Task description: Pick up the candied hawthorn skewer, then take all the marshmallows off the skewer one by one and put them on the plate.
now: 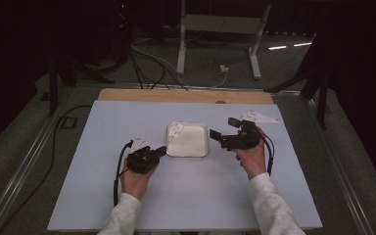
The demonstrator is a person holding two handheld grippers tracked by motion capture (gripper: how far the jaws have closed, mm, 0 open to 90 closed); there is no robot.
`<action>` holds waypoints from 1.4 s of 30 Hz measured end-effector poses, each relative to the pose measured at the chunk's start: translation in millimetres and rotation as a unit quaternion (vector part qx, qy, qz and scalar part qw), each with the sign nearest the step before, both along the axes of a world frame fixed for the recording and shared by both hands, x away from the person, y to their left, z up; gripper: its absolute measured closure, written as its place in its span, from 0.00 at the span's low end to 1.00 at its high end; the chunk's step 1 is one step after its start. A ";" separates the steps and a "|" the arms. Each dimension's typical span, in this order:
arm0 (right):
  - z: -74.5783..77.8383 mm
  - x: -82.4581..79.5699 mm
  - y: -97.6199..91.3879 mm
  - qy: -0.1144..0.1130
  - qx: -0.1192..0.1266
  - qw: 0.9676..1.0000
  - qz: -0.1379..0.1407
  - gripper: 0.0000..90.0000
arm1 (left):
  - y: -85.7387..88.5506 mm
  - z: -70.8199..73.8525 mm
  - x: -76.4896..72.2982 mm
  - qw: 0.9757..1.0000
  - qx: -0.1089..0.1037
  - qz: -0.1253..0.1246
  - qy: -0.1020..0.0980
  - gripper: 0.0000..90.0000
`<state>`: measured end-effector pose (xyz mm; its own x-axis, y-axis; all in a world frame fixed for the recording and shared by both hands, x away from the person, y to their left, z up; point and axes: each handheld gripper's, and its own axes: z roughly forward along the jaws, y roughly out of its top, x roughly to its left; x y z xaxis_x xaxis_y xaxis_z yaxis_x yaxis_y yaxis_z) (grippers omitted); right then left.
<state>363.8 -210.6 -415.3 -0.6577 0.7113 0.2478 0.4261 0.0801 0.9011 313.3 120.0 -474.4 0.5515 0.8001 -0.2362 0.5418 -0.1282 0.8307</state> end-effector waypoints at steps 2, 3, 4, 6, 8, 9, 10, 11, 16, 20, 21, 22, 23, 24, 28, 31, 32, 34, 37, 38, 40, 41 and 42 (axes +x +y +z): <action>2.1 4.4 8.3 0.002 0.001 1.000 0.007 0.00 | 1.5 0.5 -0.1 1.000 -0.003 0.001 -0.003 1.00; 2.9 6.9 12.1 0.006 0.004 1.000 0.012 0.00 | 2.1 0.9 -0.5 1.000 -0.005 0.001 -0.006 1.00; 3.4 9.5 15.7 0.009 0.005 1.000 0.015 0.00 | 2.4 1.3 -1.0 1.000 -0.006 0.000 -0.009 1.00; 3.4 17.4 25.7 0.021 0.012 0.999 0.022 0.00 | 2.2 2.0 -3.0 1.000 -0.006 -0.005 -0.017 1.00; 2.3 21.3 31.3 0.031 0.019 0.999 0.024 0.00 | 1.3 2.3 -4.5 1.000 -0.002 -0.009 -0.025 1.00; 1.5 22.7 33.8 0.032 0.024 0.999 0.024 0.00 | 0.8 2.2 -4.8 1.000 -0.002 -0.012 -0.026 1.00; 0.3 24.2 35.9 0.035 0.027 0.999 0.025 0.00 | 0.3 1.8 -4.9 1.000 -0.002 -0.014 -0.028 1.00; 0.3 24.2 35.9 0.035 0.027 0.999 0.025 0.00 | -0.1 1.4 -5.0 0.999 -0.002 -0.015 -0.028 1.00; -9.3 35.3 42.9 0.071 0.045 0.996 0.029 0.00 | -1.3 -0.4 -4.9 0.999 -0.001 -0.022 -0.028 1.00; -11.5 40.3 46.3 0.091 0.044 0.994 0.042 0.07 | -2.2 -0.3 -5.6 0.999 -0.001 -0.027 -0.032 1.00; -11.6 41.0 47.5 0.093 0.043 0.994 0.046 0.08 | -2.7 -0.2 -6.0 0.999 -0.001 -0.027 -0.032 1.00; -11.6 41.0 47.5 0.093 0.043 0.994 0.046 0.08 | -3.2 -0.2 -6.1 0.999 -0.002 -0.028 -0.033 1.00; -11.7 41.3 48.7 0.096 0.043 0.993 0.048 0.11 | -3.6 -0.2 -6.1 0.999 -0.002 -0.030 -0.034 1.00; -12.5 41.8 50.8 0.102 0.048 0.992 0.051 0.17 | -4.8 -0.4 -6.6 0.999 -0.003 -0.031 -0.034 1.00; -14.7 42.4 53.8 0.109 0.059 0.990 0.067 0.37 | -6.0 -0.8 -7.0 0.999 -0.001 -0.035 -0.036 1.00; -17.5 44.5 56.6 0.129 0.066 0.986 0.085 0.49 | -7.2 -1.1 -7.7 0.998 0.000 -0.039 -0.040 1.00; -18.2 45.1 58.1 0.135 0.063 0.985 0.086 0.53 | -7.8 -1.2 -7.8 0.998 -0.002 -0.040 -0.041 1.00; -19.9 46.7 60.7 0.145 0.062 0.984 0.087 0.59 | -8.5 -1.3 -8.0 0.998 -0.003 -0.041 -0.042 1.00; -23.9 49.9 64.0 0.165 0.068 0.980 0.091 0.62 | -9.8 -1.2 -8.8 0.998 -0.003 -0.045 -0.045 1.00; -25.4 50.8 65.4 0.174 0.069 0.978 0.093 0.65 | -10.1 -1.0 -9.1 0.998 -0.004 -0.046 -0.046 1.00; -26.5 51.3 66.8 0.182 0.068 0.976 0.095 0.68 | -10.6 -1.1 -9.3 0.998 -0.004 -0.046 -0.046 1.00; -27.9 51.6 69.3 0.196 0.072 0.974 0.092 0.71 | -10.7 -1.4 -9.3 0.998 -0.002 -0.045 -0.046 1.00; -28.4 51.9 69.6 0.201 0.076 0.972 0.090 0.72 | -10.0 -2.2 -9.0 0.998 -0.004 -0.045 -0.046 1.00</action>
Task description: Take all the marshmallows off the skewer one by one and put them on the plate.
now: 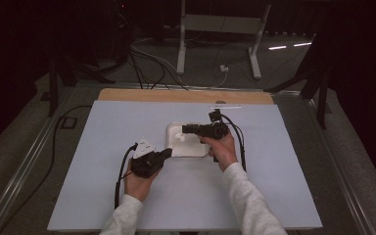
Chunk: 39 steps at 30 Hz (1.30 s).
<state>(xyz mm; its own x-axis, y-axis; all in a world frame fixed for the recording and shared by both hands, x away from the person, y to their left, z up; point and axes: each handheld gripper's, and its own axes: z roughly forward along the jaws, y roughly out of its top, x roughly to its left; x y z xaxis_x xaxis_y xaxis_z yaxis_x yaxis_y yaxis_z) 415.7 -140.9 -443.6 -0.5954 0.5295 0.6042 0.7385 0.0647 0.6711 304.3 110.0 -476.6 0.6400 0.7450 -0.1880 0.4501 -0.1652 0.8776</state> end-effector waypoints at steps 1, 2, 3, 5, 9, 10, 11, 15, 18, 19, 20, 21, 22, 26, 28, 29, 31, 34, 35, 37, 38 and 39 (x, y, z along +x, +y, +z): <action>-0.3 0.4 0.2 0.008 0.006 1.000 -0.001 0.73 | 0.7 -0.2 0.1 1.000 -0.003 0.002 0.001 1.00; -0.7 0.9 0.2 0.016 0.010 1.000 -0.001 0.73 | 1.2 -0.2 0.2 1.000 -0.005 0.001 0.000 1.00; -0.7 0.9 0.2 0.016 0.010 1.000 -0.001 0.73 | 1.2 -0.2 0.2 1.000 -0.005 0.001 0.000 1.00; -1.6 2.3 -0.3 0.034 0.021 0.999 -0.001 0.77 | 1.4 -0.3 0.2 1.000 -0.003 0.000 -0.001 1.00; 0.1 2.9 -4.1 0.038 0.041 0.998 -0.004 0.81 | 1.8 -1.2 0.8 1.000 -0.002 -0.005 -0.004 1.00; 1.0 2.9 -4.8 0.040 0.045 0.998 -0.005 0.83 | 1.9 -1.8 1.0 1.000 -0.002 -0.006 -0.005 1.00; 1.6 3.0 -5.5 0.040 0.046 0.998 -0.005 0.84 | 2.1 -2.6 1.1 1.000 -0.002 -0.008 -0.005 1.00; 3.9 1.7 -5.6 0.028 0.036 0.999 -0.007 0.87 | 2.1 -4.5 1.3 1.000 0.001 -0.012 -0.005 1.00; 5.3 0.9 -6.0 0.027 0.031 0.999 -0.011 0.89 | 1.8 -4.8 1.3 1.000 0.006 -0.014 -0.007 1.00; 6.3 0.1 -6.8 0.023 0.028 0.999 -0.014 0.90 | 1.9 -4.9 1.2 1.000 0.007 -0.014 -0.008 1.00; 7.0 -0.4 -7.0 0.019 0.026 0.999 -0.018 0.91 | 1.9 -4.7 1.1 1.000 0.011 -0.015 -0.009 1.00; 8.0 -1.0 -7.3 0.015 0.022 0.999 -0.021 0.91 | 1.9 -4.7 1.1 1.000 0.011 -0.015 -0.009 1.00; 8.7 -1.4 -7.4 0.010 0.020 0.999 -0.024 0.92 | 2.0 -4.7 1.1 1.000 0.012 -0.015 -0.009 1.00; 10.3 -3.0 -6.9 -0.001 0.015 0.999 -0.034 0.93 | 1.9 -4.7 1.0 1.000 0.013 -0.017 -0.008 1.00; 10.3 -2.9 -7.1 -0.003 0.017 0.999 -0.038 0.93 | 2.4 -4.2 0.8 1.000 0.013 -0.016 -0.009 1.00; 10.7 -3.0 -7.2 -0.005 0.018 0.999 -0.042 0.94 | 2.6 -4.1 0.8 1.000 0.013 -0.017 -0.009 1.00; 11.2 -3.4 -6.7 -0.013 0.014 0.999 -0.045 0.94 | 3.1 -4.1 0.9 1.000 0.015 -0.017 -0.009 1.00; 11.7 -3.7 -7.3 -0.015 0.011 0.999 -0.051 0.95 | 3.3 -4.1 0.8 1.000 0.018 -0.018 -0.010 1.00; 11.8 -3.7 -7.6 -0.018 0.008 0.998 -0.054 0.95 | 3.3 -4.1 0.8 1.000 0.018 -0.018 -0.010 1.00; 13.5 -4.3 -11.3 -0.029 0.003 0.997 -0.074 0.96 | 3.3 -7.0 -0.1 0.999 0.047 -0.015 -0.006 1.00; 15.5 -3.2 -17.9 -0.034 0.011 0.995 -0.091 0.96 | 5.5 -9.6 -0.3 0.999 0.048 -0.011 -0.001 1.00; 17.3 -0.7 -26.3 -0.031 0.028 0.994 -0.100 0.96 | 8.9 -11.5 0.4 0.999 0.040 -0.006 0.006 1.00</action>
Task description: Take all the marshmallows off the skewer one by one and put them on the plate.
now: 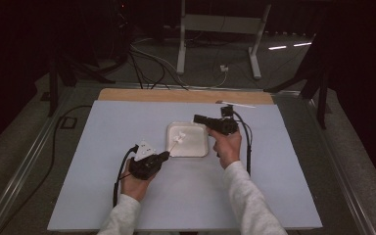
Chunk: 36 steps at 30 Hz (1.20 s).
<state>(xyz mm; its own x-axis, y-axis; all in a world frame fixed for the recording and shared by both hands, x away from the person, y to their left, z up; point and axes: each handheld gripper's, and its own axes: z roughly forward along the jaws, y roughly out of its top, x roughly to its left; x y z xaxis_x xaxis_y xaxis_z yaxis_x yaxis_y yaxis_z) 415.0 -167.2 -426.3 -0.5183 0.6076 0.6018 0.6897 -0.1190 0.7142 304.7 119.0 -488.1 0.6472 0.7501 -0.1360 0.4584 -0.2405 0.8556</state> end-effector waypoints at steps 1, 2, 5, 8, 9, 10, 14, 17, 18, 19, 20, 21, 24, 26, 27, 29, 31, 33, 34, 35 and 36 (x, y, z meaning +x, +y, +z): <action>0.0 0.0 0.0 0.000 0.000 1.000 0.000 0.96 | 0.0 0.0 0.0 1.000 0.000 0.000 0.000 1.00; 1.9 2.3 -7.2 0.003 0.008 1.000 -0.001 0.96 | 2.5 -0.5 1.0 1.000 -0.007 0.005 0.003 1.00; 2.8 2.4 -18.1 0.001 -0.017 1.000 0.000 0.95 | 6.1 2.1 2.2 1.000 -0.021 0.013 0.000 1.00; -4.2 3.0 -15.6 0.004 -0.025 1.000 0.003 0.94 | 5.7 3.0 1.9 0.999 -0.026 0.019 0.000 1.00; -7.1 3.4 -14.0 0.007 -0.026 1.000 0.005 0.94 | 5.7 3.1 1.9 0.999 -0.029 0.018 0.000 1.00; -9.9 3.7 -12.2 0.009 -0.029 1.000 0.007 0.94 | 5.7 3.1 1.9 0.999 -0.029 0.018 0.000 1.00; -18.4 4.6 -5.5 0.013 -0.050 0.999 0.009 0.94 | 7.0 3.2 2.7 0.999 -0.034 0.018 0.001 1.00; -23.9 5.3 -1.2 0.015 -0.067 0.998 0.009 0.94 | 7.3 3.6 2.8 0.999 -0.039 0.019 0.002 1.00; -23.9 5.3 -1.2 0.015 -0.067 0.998 0.009 0.94 | 7.3 3.6 2.8 0.999 -0.039 0.019 0.002 1.00; -27.9 5.2 2.3 0.017 -0.080 0.997 0.009 0.94 | 7.3 3.7 2.8 0.999 -0.041 0.020 0.002 1.00; -30.3 5.2 4.1 0.018 -0.088 0.996 0.010 0.94 | 7.2 3.7 2.9 0.999 -0.042 0.020 0.003 1.00; -32.9 4.9 6.0 0.020 -0.096 0.995 0.011 0.94 | 7.1 3.6 3.0 0.999 -0.041 0.020 0.003 1.00; -41.2 4.5 11.5 0.023 -0.122 0.992 0.013 0.93 | 6.0 3.2 3.1 0.999 -0.041 0.019 0.005 1.00; -46.5 4.3 14.2 0.026 -0.136 0.990 0.015 0.93 | 5.4 2.9 3.0 0.999 -0.041 0.019 0.005 1.00; -48.9 4.2 15.4 0.028 -0.142 0.989 0.016 0.93 | 5.3 2.8 3.1 0.999 -0.041 0.019 0.005 1.00; -53.1 4.0 17.2 0.031 -0.147 0.988 0.019 0.93 | 5.3 2.6 3.2 0.999 -0.040 0.019 0.006 1.00; -55.8 3.7 18.8 0.034 -0.152 0.988 0.022 0.92 | 5.4 2.1 3.6 0.999 -0.041 0.020 0.006 1.00; -57.1 3.5 20.1 0.034 -0.157 0.987 0.022 0.85 | 5.8 1.8 3.9 0.999 -0.041 0.020 0.008 1.00; -57.1 3.5 20.1 0.034 -0.157 0.987 0.022 0.85 | 5.9 1.6 4.1 0.999 -0.041 0.021 0.008 1.00; -57.6 3.7 20.5 0.035 -0.157 0.987 0.022 0.80 | 6.1 1.4 4.3 0.999 -0.041 0.021 0.009 1.00; -57.8 3.8 20.9 0.036 -0.157 0.987 0.022 0.76 | 6.3 1.3 4.3 0.999 -0.041 0.022 0.009 1.00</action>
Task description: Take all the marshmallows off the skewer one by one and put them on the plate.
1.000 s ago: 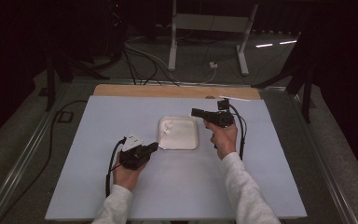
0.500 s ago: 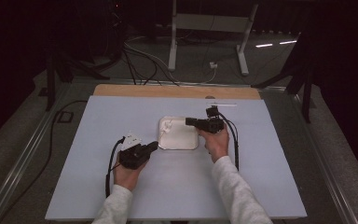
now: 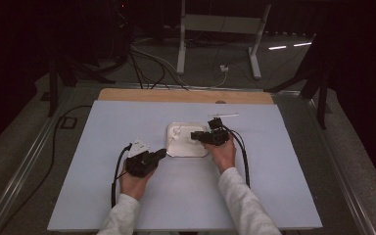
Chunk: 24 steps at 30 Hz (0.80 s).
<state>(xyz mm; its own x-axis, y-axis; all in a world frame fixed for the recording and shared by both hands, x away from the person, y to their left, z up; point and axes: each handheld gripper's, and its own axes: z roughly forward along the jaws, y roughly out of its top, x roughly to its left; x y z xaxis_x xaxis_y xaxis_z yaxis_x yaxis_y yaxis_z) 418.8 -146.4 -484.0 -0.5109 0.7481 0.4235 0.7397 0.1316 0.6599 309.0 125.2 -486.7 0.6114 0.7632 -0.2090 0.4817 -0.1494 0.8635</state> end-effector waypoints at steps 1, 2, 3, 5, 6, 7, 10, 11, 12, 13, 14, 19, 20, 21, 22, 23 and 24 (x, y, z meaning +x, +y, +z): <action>0.0 -0.1 0.4 0.000 -0.005 1.000 -0.002 0.70 | 0.1 -0.1 0.1 1.000 0.000 0.000 0.000 1.00; 0.1 -0.1 0.7 -0.001 -0.008 1.000 -0.003 0.66 | 0.2 -0.1 0.2 1.000 -0.001 0.000 0.001 1.00; 0.1 0.0 0.8 0.001 -0.010 1.000 -0.002 0.63 | 0.3 -0.2 0.3 1.000 -0.001 0.000 0.001 1.00; 1.1 -0.7 0.6 -0.001 -0.009 1.000 -0.003 0.55 | 0.5 -0.3 0.4 1.000 -0.001 0.002 0.001 1.00; 1.8 -0.9 0.1 0.000 -0.003 1.000 -0.001 0.52 | 0.7 -0.3 0.5 1.000 -0.001 0.002 0.001 1.00; 3.0 -1.2 -0.4 -0.001 0.003 1.000 -0.001 0.50 | 0.8 -0.4 0.6 1.000 -0.001 0.003 0.002 1.00; 8.0 -2.4 -1.5 -0.004 0.017 1.000 0.004 0.43 | 1.1 -0.7 0.9 1.000 -0.002 0.004 0.002 1.00; 8.0 -2.4 -1.5 -0.004 0.017 1.000 0.004 0.43 | 1.2 -0.9 1.0 1.000 -0.001 0.005 0.002 1.00; 9.9 -3.1 -1.7 -0.004 0.022 1.000 0.004 0.41 | 1.3 -1.1 1.1 1.000 -0.001 0.005 0.002 1.00; 13.5 -4.3 -2.5 -0.005 0.036 0.999 0.008 0.38 | 1.4 -1.2 1.1 1.000 0.000 0.005 0.002 1.00; 13.5 -4.3 -2.5 -0.005 0.036 0.999 0.008 0.38 | 1.4 -1.2 1.1 1.000 0.000 0.005 0.002 1.00; 21.7 -7.7 -2.5 -0.007 0.061 0.998 0.020 0.32 | 1.5 -1.1 1.1 1.000 -0.001 0.006 0.002 1.00; 22.9 -8.2 -2.0 -0.006 0.064 0.998 0.023 0.31 | 1.4 -1.1 1.1 1.000 0.000 0.006 0.002 1.00; 24.1 -8.6 -1.5 -0.007 0.066 0.997 0.026 0.31 | 1.1 -1.3 1.2 1.000 0.001 0.006 0.002 1.00; 25.2 -9.1 -0.9 -0.008 0.069 0.997 0.027 0.31 | 1.1 -1.3 1.2 1.000 0.001 0.006 0.002 1.00; 25.2 -9.1 -0.9 -0.008 0.069 0.997 0.027 0.31 | 0.8 -1.4 1.2 1.000 0.000 0.006 0.002 1.00; 26.2 -9.4 -0.3 -0.007 0.074 0.997 0.029 0.31 | 0.6 -1.4 1.2 1.000 0.000 0.006 0.002 1.00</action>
<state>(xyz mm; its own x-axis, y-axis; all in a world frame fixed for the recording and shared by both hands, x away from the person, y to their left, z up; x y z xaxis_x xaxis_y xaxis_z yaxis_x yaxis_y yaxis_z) 409.3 -146.7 -457.8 -0.5580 0.6474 0.5192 0.7241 0.0743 0.6856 310.2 125.8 -488.1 0.6019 0.7702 -0.2109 0.4869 -0.1447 0.8614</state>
